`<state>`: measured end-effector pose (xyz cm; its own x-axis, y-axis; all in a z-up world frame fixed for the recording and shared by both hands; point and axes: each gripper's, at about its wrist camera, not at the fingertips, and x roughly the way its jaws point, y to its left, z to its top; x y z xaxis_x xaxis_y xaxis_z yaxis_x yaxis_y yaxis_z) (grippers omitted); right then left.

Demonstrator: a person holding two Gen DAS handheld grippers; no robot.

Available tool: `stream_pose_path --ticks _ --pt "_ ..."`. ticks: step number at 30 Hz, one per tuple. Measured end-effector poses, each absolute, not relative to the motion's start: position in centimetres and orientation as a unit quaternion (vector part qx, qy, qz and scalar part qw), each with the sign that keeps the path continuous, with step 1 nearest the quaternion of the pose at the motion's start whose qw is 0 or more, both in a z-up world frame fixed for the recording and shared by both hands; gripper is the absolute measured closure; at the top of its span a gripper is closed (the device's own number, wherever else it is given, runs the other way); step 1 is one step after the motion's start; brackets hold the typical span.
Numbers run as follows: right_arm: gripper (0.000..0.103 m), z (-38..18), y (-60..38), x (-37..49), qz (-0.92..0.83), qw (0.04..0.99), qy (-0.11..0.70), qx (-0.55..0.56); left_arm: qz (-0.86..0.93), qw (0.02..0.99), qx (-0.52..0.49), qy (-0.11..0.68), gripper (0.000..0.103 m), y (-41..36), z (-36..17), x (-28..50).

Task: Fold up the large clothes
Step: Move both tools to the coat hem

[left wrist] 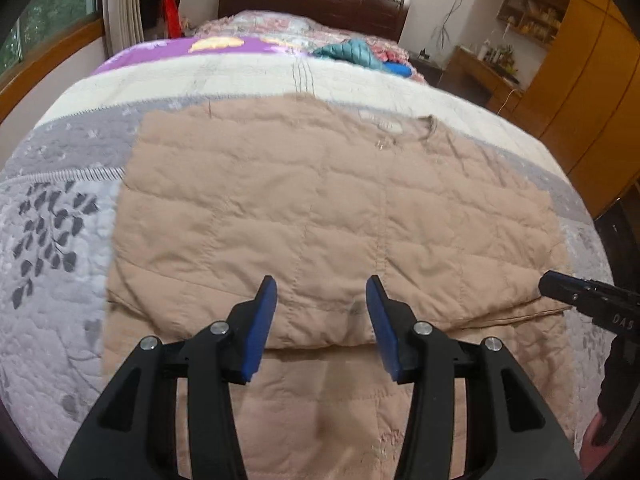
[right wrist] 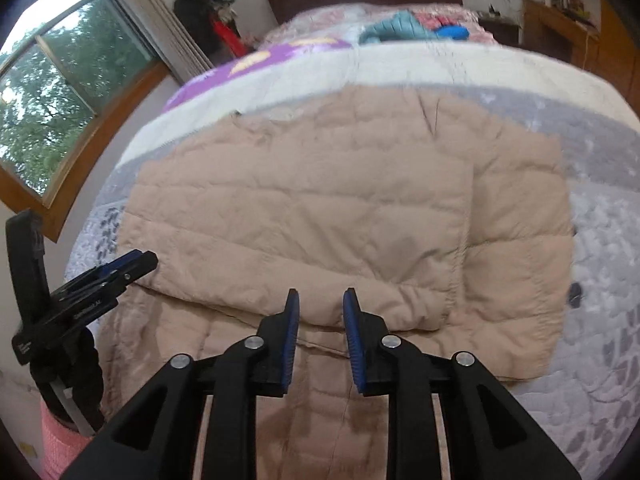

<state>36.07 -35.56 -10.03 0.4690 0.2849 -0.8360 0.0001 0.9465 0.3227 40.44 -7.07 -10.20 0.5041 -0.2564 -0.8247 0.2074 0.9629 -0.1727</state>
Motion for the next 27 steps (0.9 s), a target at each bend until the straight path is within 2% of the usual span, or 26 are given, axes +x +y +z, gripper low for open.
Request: stream_pose_path --ticks 6,16,18,19,23,27 --pt "0.084 -13.3 -35.8 36.9 0.086 0.832 0.525 0.159 -0.138 0.856 -0.015 0.497 0.056 -7.3 -12.7 41.3" --pt "0.085 -13.8 -35.5 36.3 0.084 0.839 0.513 0.16 -0.127 0.863 0.001 0.489 0.055 -8.2 -13.3 41.2" --pt "0.081 -13.1 -35.8 36.0 0.094 0.838 0.511 0.167 -0.126 0.861 0.007 0.492 0.056 -8.5 -12.9 41.2" --pt "0.079 -12.5 -36.1 35.4 0.101 0.84 0.504 0.172 -0.128 0.859 0.005 0.495 0.053 -8.4 -12.3 41.0" --pt "0.06 -8.2 -37.9 30.3 0.135 0.87 0.445 0.165 -0.152 0.865 -0.025 0.477 0.034 -5.8 -9.0 38.5" --pt "0.057 -6.8 -40.3 24.5 0.143 0.871 0.44 0.165 -0.153 0.881 -0.04 0.446 0.02 -0.5 -5.9 33.6"
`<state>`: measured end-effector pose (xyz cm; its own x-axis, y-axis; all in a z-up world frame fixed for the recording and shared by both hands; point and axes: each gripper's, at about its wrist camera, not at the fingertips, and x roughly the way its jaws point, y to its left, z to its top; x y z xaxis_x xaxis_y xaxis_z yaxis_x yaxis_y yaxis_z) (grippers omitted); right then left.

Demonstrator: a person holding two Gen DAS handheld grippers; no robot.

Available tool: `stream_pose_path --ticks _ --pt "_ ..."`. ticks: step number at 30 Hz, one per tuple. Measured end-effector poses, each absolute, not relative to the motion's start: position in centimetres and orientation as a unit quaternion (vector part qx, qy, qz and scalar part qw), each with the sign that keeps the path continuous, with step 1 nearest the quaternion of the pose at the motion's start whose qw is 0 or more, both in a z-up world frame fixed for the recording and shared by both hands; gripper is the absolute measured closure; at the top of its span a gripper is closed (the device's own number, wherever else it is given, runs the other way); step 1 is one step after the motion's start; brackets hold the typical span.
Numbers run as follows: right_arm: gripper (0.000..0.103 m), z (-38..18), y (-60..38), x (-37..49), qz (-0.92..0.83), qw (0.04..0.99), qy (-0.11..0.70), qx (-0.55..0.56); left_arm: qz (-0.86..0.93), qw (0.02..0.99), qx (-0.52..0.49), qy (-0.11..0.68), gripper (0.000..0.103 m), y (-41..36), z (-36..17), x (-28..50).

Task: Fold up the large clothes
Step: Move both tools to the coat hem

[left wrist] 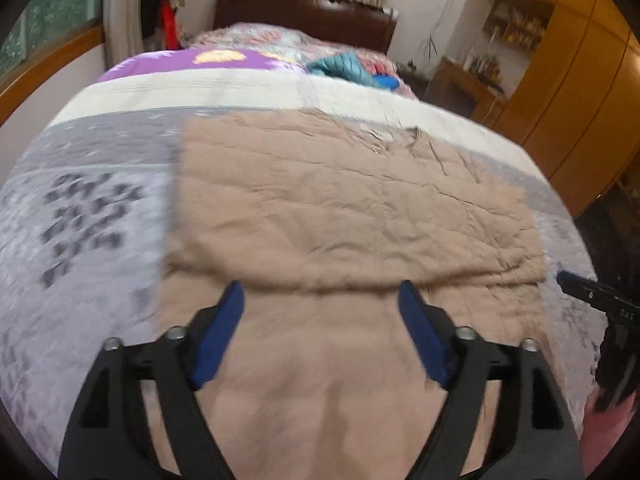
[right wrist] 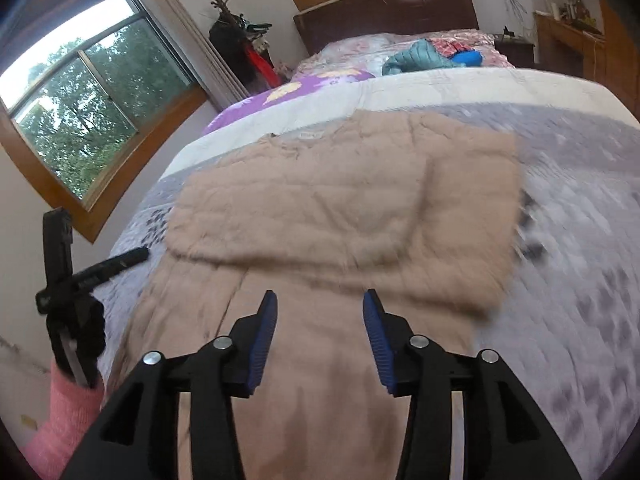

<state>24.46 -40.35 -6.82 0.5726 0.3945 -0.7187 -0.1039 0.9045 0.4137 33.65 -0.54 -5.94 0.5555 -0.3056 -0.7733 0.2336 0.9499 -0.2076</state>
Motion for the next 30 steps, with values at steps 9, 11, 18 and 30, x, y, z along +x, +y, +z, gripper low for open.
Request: stream_pose_path --ticks 9,11,18,30 --pt "0.045 -9.1 -43.0 11.9 0.131 0.867 0.454 0.161 -0.066 0.873 -0.041 0.481 0.019 10.2 -9.1 23.1" --pt "0.045 -9.8 -43.2 9.6 0.135 0.862 0.457 0.174 -0.051 0.87 -0.053 0.488 0.019 12.1 -10.1 20.5" --pt "0.044 -11.7 -43.0 5.6 0.133 0.856 0.467 0.179 -0.063 0.852 -0.106 0.508 0.019 14.5 -12.9 15.8" --pt "0.043 -15.3 -43.7 4.0 0.126 0.841 0.484 0.206 -0.093 0.849 -0.117 0.507 0.017 12.6 -14.4 15.1"
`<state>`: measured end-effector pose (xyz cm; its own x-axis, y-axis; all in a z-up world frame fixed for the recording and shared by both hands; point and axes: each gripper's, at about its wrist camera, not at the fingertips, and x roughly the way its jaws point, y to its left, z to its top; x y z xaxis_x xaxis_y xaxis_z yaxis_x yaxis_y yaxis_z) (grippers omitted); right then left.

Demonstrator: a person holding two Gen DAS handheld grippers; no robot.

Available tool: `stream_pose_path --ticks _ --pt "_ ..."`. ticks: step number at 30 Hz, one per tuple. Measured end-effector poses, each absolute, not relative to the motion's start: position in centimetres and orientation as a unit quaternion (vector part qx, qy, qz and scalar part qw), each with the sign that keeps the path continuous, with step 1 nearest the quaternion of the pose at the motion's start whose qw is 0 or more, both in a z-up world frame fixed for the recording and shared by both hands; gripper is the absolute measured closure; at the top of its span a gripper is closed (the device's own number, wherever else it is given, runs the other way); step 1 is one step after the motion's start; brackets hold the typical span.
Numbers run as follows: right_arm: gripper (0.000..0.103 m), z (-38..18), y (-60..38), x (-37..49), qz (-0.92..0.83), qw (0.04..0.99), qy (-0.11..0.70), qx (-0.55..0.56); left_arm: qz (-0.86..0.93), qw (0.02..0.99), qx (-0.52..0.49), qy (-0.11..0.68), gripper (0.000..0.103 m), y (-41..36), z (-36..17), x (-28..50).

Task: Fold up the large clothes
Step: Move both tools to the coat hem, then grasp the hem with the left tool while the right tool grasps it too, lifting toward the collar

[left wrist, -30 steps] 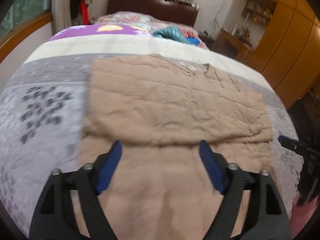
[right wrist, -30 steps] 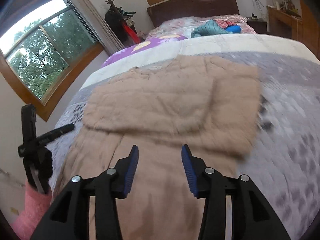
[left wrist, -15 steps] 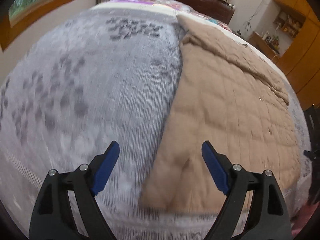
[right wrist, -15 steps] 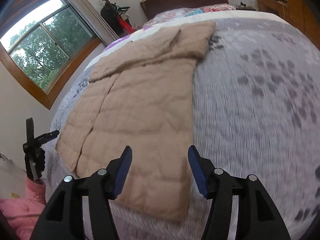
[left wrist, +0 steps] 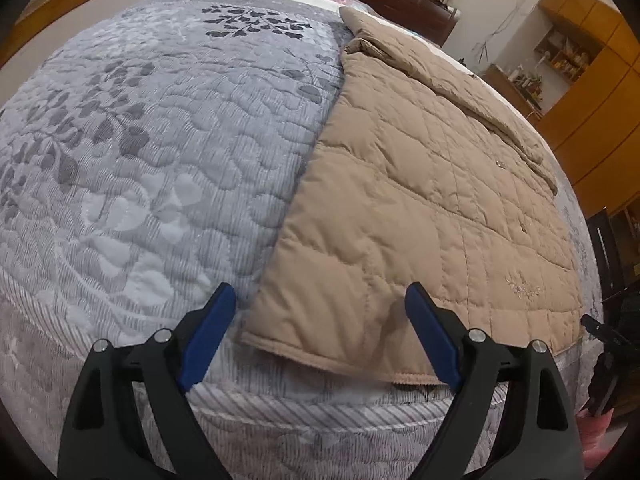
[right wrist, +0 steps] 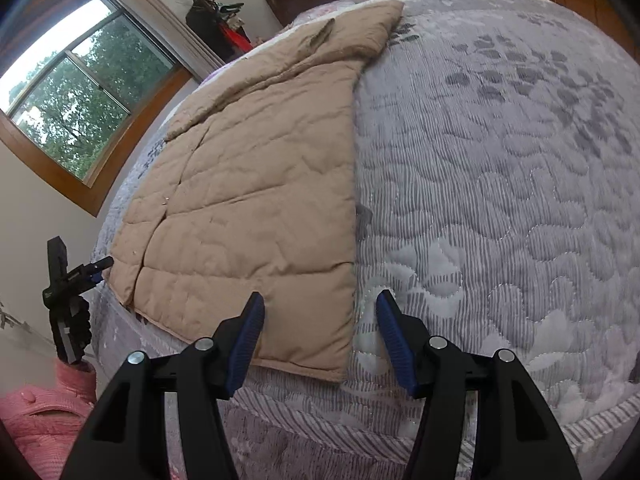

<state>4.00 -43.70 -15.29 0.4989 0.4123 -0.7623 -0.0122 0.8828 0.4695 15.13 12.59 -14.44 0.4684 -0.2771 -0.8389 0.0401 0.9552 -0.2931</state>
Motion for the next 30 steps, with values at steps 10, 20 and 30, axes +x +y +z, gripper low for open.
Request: stream_pose_path --ticks 10,20,30 --pt "0.075 -15.5 -42.0 5.0 0.156 0.836 0.489 0.195 -0.098 0.845 -0.13 0.51 0.07 11.8 -14.4 15.0" --pt "0.092 -12.9 -42.3 2.9 0.163 0.851 0.462 0.188 -0.123 0.85 -0.169 0.483 0.09 12.3 -12.5 12.1" --pt "0.092 -12.9 -41.3 -1.5 0.157 0.85 0.474 0.165 -0.122 0.847 -0.142 0.498 0.09 12.7 -13.0 7.3"
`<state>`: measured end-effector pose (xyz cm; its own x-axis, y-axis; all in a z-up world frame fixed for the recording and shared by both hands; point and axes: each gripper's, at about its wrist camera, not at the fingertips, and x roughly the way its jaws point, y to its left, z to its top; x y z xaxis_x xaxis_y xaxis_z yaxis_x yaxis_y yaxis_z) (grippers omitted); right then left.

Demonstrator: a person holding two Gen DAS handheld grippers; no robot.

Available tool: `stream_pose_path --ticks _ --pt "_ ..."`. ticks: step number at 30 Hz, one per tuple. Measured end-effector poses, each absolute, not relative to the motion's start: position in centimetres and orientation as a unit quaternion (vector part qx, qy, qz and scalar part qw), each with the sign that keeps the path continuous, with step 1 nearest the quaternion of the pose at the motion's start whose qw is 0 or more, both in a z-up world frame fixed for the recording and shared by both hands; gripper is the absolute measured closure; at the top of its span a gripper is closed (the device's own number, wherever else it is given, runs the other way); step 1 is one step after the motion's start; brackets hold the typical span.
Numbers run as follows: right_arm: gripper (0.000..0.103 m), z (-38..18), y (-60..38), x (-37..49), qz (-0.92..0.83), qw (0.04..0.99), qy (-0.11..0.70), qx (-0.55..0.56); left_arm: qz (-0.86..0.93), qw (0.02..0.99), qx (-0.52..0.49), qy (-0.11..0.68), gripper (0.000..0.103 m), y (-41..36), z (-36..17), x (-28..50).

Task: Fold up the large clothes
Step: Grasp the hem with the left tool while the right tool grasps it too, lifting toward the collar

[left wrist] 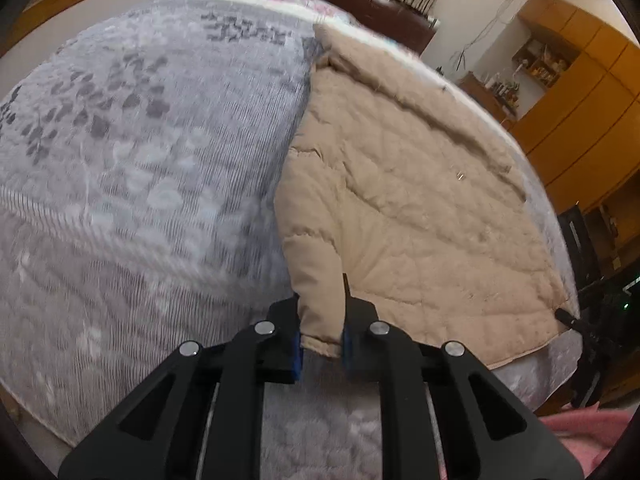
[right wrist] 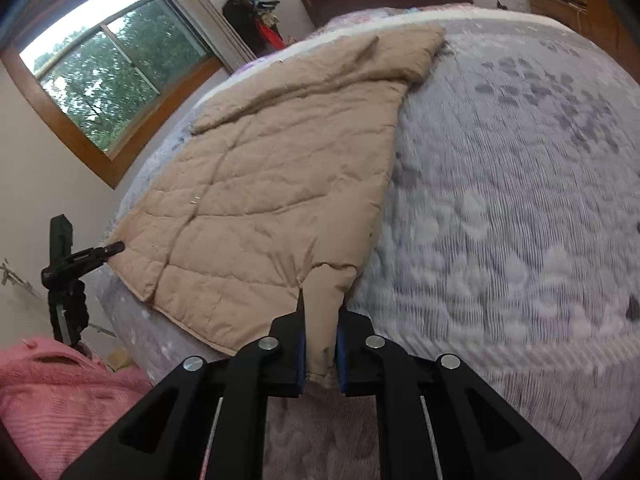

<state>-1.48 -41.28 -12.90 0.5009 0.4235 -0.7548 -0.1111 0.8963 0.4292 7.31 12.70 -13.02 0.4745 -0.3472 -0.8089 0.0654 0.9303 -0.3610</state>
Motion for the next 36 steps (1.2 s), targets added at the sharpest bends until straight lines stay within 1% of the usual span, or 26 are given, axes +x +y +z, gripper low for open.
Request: stream_pose_path --ticks 3,5,9,13,16,19,25,36 --pt "0.092 -15.1 -41.6 -1.1 0.149 0.839 0.492 0.181 -0.115 0.838 -0.145 0.513 0.089 12.8 -15.1 7.9" --pt "0.092 -15.7 -41.8 -1.1 0.151 0.836 0.492 0.192 -0.116 0.841 -0.143 0.509 0.09 12.7 -15.1 8.1" --pt "0.092 -15.0 -42.1 -1.0 0.153 0.842 0.482 0.191 -0.117 0.845 -0.139 0.502 0.09 12.5 -14.5 8.1" --pt "0.092 -13.2 -42.5 -1.4 0.163 0.849 0.462 0.197 -0.134 0.856 -0.149 0.477 0.09 12.4 -12.4 7.3" --pt "0.092 -10.7 -42.7 -1.3 0.176 0.859 0.439 0.193 -0.158 0.865 -0.157 0.449 0.091 12.1 -9.8 7.4" --pt "0.092 -7.6 -42.7 -0.5 0.186 0.875 0.413 0.172 -0.167 0.88 -0.143 0.422 0.091 11.3 -7.3 8.1" --pt "0.092 -2.9 -42.5 3.2 0.19 0.892 0.386 0.14 -0.181 0.9 -0.121 0.378 0.091 9.3 -2.8 12.2" --pt "0.092 1.4 -45.6 14.6 0.18 0.885 0.392 0.175 -0.163 0.912 -0.132 0.353 0.091 7.5 0.8 24.8"
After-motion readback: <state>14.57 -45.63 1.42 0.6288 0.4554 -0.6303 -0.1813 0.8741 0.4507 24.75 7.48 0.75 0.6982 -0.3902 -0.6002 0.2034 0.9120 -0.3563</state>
